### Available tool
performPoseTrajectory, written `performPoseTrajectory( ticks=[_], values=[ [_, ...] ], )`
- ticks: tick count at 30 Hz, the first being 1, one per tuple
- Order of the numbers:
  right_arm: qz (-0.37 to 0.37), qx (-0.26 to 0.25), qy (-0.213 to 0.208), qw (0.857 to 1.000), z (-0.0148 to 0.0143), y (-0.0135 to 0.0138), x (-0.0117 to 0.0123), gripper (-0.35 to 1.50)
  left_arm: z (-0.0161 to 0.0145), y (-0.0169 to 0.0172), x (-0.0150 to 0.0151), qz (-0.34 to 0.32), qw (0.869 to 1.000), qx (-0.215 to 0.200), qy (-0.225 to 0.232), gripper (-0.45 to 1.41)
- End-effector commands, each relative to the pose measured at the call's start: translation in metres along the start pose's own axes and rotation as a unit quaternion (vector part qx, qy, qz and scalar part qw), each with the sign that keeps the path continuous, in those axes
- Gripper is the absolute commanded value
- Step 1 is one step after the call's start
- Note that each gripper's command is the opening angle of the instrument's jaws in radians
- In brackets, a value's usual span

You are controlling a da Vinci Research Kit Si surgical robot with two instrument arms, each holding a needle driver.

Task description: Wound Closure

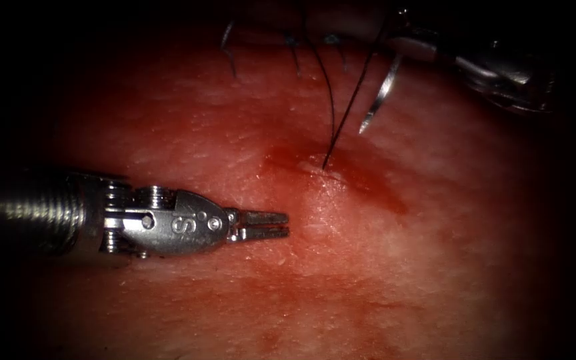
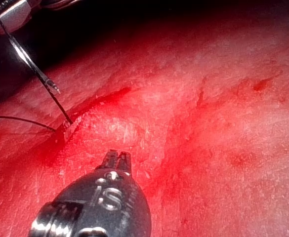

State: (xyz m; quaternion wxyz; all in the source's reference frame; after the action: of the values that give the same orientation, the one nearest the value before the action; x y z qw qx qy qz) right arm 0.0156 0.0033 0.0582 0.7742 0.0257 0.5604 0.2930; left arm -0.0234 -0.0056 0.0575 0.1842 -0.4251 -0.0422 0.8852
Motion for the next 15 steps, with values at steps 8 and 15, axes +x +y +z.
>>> performPoseTrajectory(
  ticks=[8, 15],
  values=[
    [-0.005, 0.034, 0.0, 0.999, 0.0018, -0.0029, -0.0006, -0.35, 0.0007, 0.0001, 0.0, 0.0, 1.0, 0.0, 0.001, -0.16],
    [-0.011, 0.049, -0.008, 0.999, 0.0027, -0.0048, -0.0013, -0.35, 0.0006, 0.0001, 0.0, 0.0, 1.0, 0.0, 0.001, -0.16]
  ],
)
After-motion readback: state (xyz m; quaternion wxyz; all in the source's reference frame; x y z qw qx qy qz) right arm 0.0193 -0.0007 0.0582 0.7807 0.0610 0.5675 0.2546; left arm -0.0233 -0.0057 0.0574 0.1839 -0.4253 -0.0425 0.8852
